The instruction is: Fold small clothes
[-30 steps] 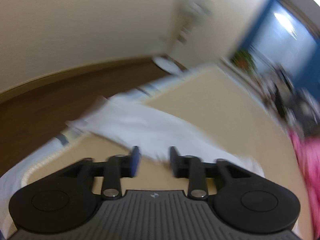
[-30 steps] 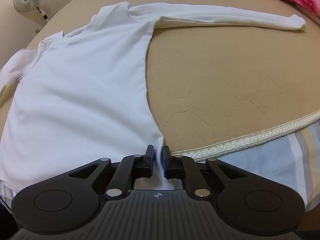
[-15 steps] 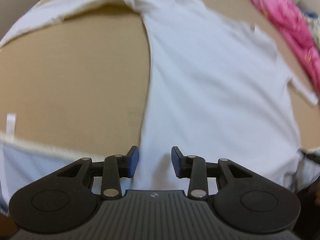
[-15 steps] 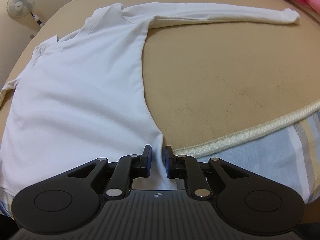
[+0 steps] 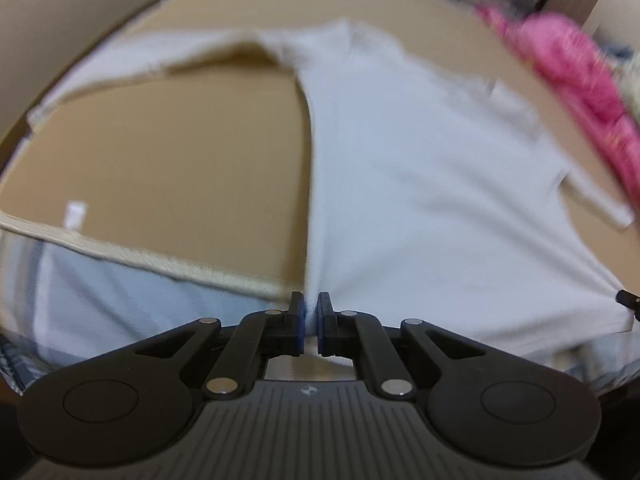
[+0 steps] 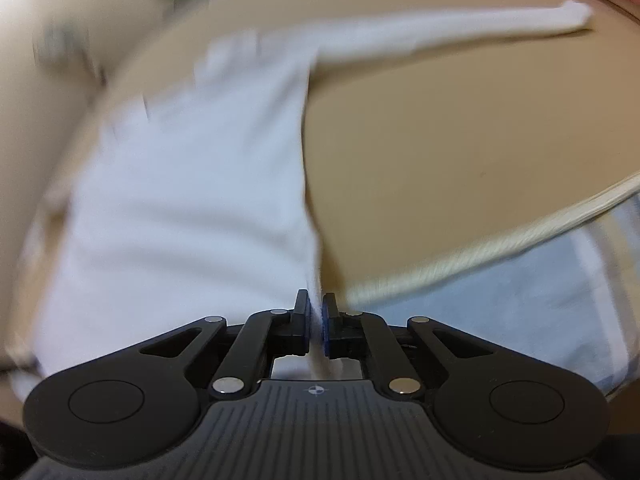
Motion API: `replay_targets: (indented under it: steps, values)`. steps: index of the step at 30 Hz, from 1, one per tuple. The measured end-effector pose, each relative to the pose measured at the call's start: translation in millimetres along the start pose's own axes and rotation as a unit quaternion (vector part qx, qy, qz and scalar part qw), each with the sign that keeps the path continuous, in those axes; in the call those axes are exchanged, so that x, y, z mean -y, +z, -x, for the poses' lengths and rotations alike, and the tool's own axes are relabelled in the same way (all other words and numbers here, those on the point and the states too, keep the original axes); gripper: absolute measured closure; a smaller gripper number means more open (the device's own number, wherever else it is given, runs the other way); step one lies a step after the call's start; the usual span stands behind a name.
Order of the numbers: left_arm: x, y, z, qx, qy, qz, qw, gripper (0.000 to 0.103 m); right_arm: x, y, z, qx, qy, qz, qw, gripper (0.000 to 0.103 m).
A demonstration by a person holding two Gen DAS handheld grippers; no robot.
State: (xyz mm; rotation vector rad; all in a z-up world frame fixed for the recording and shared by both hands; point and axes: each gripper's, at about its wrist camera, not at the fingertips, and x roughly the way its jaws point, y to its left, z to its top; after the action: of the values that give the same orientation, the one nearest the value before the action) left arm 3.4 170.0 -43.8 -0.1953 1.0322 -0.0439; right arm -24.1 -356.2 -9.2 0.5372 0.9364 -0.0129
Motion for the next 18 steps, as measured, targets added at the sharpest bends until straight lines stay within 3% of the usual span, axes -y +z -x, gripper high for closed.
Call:
replay_targets:
  steps: [3,5,7,8,10,12,13,15,17,18]
  values:
    - [-5,5,31,0.028,-0.008,0.022,0.9993,0.097,24,12,46,0.048,0.079,-0.084,0.992,0.099]
    - [-15,3,33,0.016,-0.004,0.036,0.9992,0.096,27,15,63,0.063,0.074,-0.082,0.992,0.099]
    - [-11,2,17,-0.018,0.019,0.032,0.9992,0.094,27,12,60,0.03,0.063,-0.072,0.995,0.098]
    - [-11,3,11,-0.026,0.029,0.025,0.9989,0.094,25,10,54,0.009,0.046,-0.057,0.997,0.097]
    - [-8,7,3,-0.024,0.045,0.016,0.9986,0.094,18,3,35,-0.012,-0.036,-0.002,0.999,0.094]
    - [0,12,3,-0.01,0.03,0.001,0.9995,0.09,15,-2,24,-0.004,-0.095,0.027,0.995,0.092]
    - [4,16,5,-0.005,0.022,-0.011,0.9997,0.088,13,-2,23,0.003,-0.094,0.03,0.995,0.092]
    - [21,29,0,0.009,0.017,-0.039,0.9991,0.088,4,2,21,0.024,-0.048,0.039,0.998,0.086]
    - [43,43,-9,0.028,0.012,-0.066,0.9974,0.085,-8,7,17,0.046,-0.017,0.055,0.997,0.066]
    - [50,52,-12,0.034,0.008,-0.074,0.9967,0.083,-14,9,12,0.053,-0.011,0.062,0.997,0.065]
